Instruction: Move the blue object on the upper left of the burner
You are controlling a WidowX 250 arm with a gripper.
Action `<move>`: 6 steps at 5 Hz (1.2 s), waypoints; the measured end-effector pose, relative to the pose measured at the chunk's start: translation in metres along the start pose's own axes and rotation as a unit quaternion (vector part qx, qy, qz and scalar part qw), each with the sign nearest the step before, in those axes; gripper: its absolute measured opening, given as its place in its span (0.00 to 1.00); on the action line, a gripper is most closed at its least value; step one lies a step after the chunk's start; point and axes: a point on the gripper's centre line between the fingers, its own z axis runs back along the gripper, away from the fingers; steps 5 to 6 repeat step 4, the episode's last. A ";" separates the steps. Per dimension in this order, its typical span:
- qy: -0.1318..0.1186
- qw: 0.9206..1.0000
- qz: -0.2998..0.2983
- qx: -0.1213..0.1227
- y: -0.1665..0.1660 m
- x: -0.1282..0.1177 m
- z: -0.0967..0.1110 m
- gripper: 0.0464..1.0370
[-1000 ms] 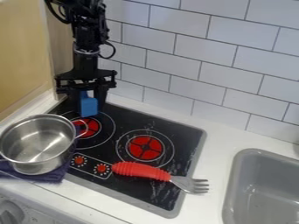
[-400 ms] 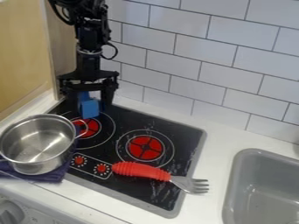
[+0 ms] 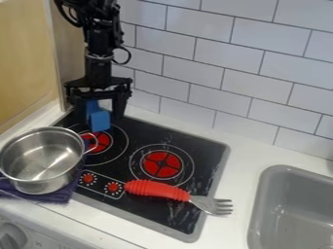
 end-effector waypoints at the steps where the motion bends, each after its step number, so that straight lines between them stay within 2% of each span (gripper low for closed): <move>1: -0.028 1.000 0.001 -0.008 0.004 -0.001 0.023 0.96; 2: -0.050 0.999 0.000 -0.018 0.007 -0.006 0.045 0.96; 3: -0.066 0.997 -0.008 -0.030 0.012 -0.015 0.058 0.96; 6: -0.065 0.997 -0.008 -0.030 0.012 -0.015 0.058 0.96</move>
